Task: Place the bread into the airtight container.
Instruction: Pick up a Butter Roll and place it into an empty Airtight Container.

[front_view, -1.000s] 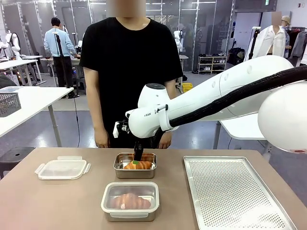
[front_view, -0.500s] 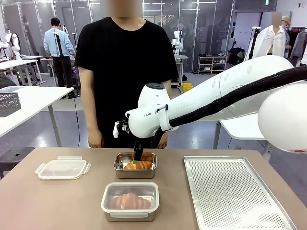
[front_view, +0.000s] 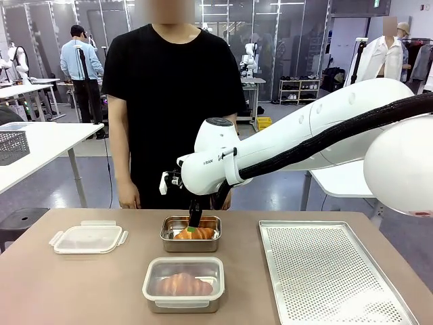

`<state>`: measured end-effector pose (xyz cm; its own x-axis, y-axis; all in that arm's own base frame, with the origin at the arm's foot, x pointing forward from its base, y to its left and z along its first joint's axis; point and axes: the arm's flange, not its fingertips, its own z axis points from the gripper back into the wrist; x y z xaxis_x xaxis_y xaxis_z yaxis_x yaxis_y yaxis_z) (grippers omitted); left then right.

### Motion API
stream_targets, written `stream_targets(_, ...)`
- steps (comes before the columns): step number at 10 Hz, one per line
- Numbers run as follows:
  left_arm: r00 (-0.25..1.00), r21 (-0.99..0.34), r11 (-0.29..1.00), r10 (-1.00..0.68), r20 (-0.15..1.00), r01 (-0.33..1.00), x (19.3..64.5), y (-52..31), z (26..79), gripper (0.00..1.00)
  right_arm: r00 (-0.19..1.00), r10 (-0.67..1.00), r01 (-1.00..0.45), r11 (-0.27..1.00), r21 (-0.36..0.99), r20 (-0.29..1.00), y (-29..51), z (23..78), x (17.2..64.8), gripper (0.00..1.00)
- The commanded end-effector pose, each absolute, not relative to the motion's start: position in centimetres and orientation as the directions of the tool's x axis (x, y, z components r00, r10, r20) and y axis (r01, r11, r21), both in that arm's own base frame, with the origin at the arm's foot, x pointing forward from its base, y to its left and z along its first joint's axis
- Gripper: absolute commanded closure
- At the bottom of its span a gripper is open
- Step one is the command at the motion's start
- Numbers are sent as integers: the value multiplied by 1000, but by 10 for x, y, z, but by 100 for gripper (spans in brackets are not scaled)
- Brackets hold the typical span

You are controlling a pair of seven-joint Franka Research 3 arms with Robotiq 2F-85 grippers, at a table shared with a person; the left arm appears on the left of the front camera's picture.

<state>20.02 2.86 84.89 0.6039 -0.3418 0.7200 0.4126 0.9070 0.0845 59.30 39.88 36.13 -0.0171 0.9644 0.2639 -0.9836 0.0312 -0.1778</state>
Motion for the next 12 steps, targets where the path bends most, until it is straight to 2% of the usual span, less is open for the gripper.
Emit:
stream_targets(1, 604, 81, 907, -340, 721, 414, 200, 29, 849, 0, 100, 958, -972, 152, -180, 269, 353, 411, 572, 0)
stream_targets(3, 604, 81, 907, -340, 721, 414, 200, 29, 849, 0, 203, 945, -953, 250, -170, 255, 306, 444, 546, 0)
stream_targets(6, 604, 81, 907, -340, 721, 414, 200, 29, 849, 0, 374, 859, -888, 441, -134, 350, 216, 487, 512, 0)
stream_targets(8, 604, 81, 907, -340, 721, 414, 200, 29, 849, 0, 478, 782, -804, 573, -160, 401, 151, 544, 474, 0)
stream_targets(9, 604, 81, 907, -340, 721, 414, 200, 29, 849, 0, 518, 755, -768, 618, -169, 403, 130, 572, 451, 0)
stream_targets(12, 604, 81, 907, -340, 721, 414, 200, 29, 849, 0, 608, 713, -743, 666, -68, 349, 83, 648, 401, 0)
